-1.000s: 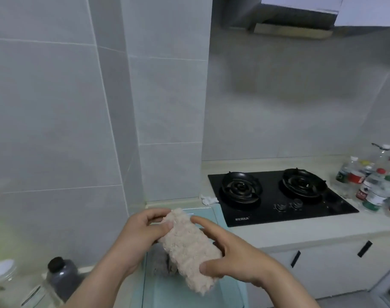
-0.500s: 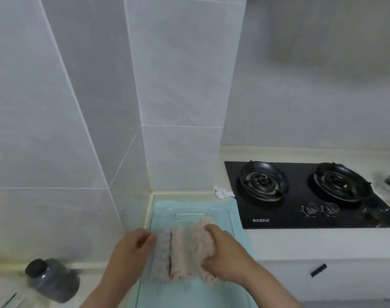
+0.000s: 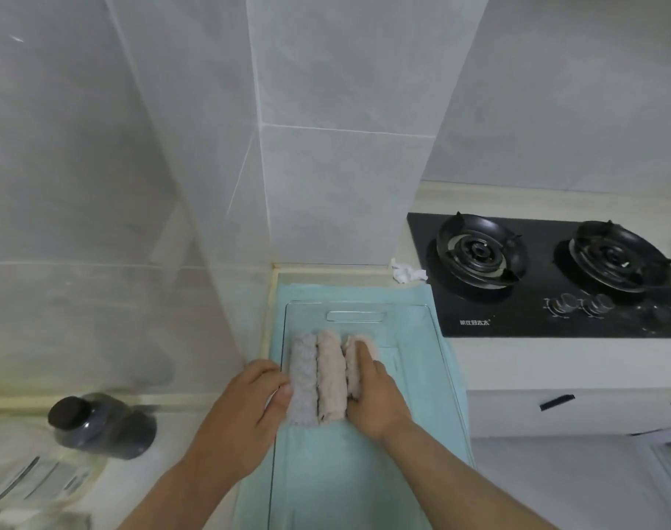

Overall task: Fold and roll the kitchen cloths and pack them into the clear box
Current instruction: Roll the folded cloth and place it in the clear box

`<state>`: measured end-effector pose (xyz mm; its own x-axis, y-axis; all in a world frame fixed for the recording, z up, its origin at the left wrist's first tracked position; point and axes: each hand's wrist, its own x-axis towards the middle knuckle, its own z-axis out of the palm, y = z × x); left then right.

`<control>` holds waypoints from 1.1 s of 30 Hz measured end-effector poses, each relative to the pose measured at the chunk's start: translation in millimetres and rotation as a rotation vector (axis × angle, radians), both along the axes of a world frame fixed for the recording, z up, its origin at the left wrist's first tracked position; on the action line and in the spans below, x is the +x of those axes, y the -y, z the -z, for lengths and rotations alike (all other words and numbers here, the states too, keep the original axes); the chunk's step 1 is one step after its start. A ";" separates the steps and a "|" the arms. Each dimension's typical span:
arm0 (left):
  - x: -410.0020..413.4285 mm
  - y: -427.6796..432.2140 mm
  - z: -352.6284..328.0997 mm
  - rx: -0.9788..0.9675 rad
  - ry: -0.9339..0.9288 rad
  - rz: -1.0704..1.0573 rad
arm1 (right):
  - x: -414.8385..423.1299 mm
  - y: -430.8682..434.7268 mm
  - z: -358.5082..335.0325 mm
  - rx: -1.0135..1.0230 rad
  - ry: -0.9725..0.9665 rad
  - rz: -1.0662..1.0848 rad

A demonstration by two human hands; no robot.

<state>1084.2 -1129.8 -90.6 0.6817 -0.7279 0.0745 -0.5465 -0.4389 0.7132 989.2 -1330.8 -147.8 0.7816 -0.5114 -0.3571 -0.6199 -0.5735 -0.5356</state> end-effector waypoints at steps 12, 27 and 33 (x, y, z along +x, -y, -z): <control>-6.0 -16.9 -1.1 0.155 -0.103 0.056 | 20.6 -9.1 30.6 0.775 0.491 0.724; 0.4 -26.6 -6.6 0.174 -0.132 0.129 | 29.1 -16.5 24.7 0.333 0.171 0.416; 10.6 -27.3 -15.9 0.167 -0.193 0.118 | 28.6 1.7 12.6 0.628 0.278 0.618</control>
<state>1094.9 -1102.5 -74.7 0.5816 -0.7941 -0.1764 -0.4619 -0.5009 0.7319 1017.9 -1332.5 -160.4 0.5335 -0.6423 -0.5504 -0.5215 0.2625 -0.8119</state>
